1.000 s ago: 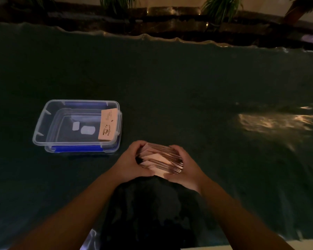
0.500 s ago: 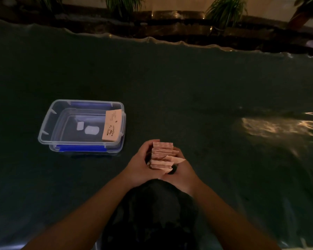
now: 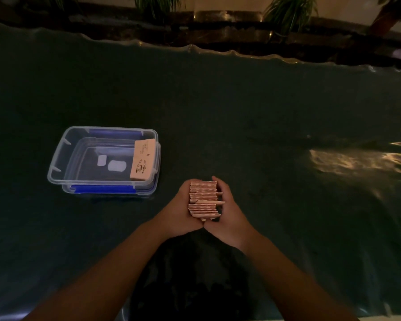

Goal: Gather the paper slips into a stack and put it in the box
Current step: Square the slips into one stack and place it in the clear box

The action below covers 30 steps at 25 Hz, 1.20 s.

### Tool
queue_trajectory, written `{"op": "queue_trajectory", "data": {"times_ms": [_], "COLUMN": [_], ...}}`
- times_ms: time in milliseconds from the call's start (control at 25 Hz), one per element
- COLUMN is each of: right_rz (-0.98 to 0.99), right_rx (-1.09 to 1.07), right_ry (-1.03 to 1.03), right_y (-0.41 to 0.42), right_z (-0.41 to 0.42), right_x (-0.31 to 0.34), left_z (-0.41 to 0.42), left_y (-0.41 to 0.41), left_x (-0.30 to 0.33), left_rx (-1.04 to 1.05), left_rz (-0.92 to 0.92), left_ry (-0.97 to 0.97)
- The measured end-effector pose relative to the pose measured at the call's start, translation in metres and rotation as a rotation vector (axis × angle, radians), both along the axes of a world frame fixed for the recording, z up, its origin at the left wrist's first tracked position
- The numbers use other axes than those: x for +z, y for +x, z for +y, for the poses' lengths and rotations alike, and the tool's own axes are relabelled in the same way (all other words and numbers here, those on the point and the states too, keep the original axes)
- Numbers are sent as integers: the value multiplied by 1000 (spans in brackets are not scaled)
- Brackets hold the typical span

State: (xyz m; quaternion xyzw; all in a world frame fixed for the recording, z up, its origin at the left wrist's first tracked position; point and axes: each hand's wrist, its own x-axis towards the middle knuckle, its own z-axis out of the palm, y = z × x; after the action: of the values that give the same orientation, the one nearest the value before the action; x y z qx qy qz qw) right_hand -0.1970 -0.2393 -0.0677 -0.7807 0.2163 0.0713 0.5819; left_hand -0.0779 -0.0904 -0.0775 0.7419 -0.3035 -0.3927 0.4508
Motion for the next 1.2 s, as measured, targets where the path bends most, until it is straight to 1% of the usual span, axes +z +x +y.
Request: {"op": "queue_trajectory", "data": {"times_ms": [160, 280, 400, 600, 760, 960, 1120, 1200], "right_rz": [22, 43, 57, 33, 50, 58, 76, 82], "right_rx": [97, 90, 57, 10, 101, -16, -34, -6], "right_ry": [-39, -101, -82, -63, -14, -38, -16, 9], "right_y": [2, 8, 9, 12, 14, 20, 19, 18], "right_z": [1, 9, 10, 2, 0, 8, 7, 4], "right_x": [3, -8, -17, -9, -10, -32, -36, -35], "left_z": [1, -1, 0, -2, 5, 0, -2, 0], "left_y": [7, 3, 0, 6, 12, 6, 6, 9], "left_x": [1, -3, -7, -1, -7, -12, -12, -10], "left_rx": [-91, -49, 22, 57, -37, 17, 43, 64], "left_rz": [30, 24, 35, -73, 2, -17, 52, 73], "left_ry": [77, 68, 67, 69, 61, 85, 109, 111]}}
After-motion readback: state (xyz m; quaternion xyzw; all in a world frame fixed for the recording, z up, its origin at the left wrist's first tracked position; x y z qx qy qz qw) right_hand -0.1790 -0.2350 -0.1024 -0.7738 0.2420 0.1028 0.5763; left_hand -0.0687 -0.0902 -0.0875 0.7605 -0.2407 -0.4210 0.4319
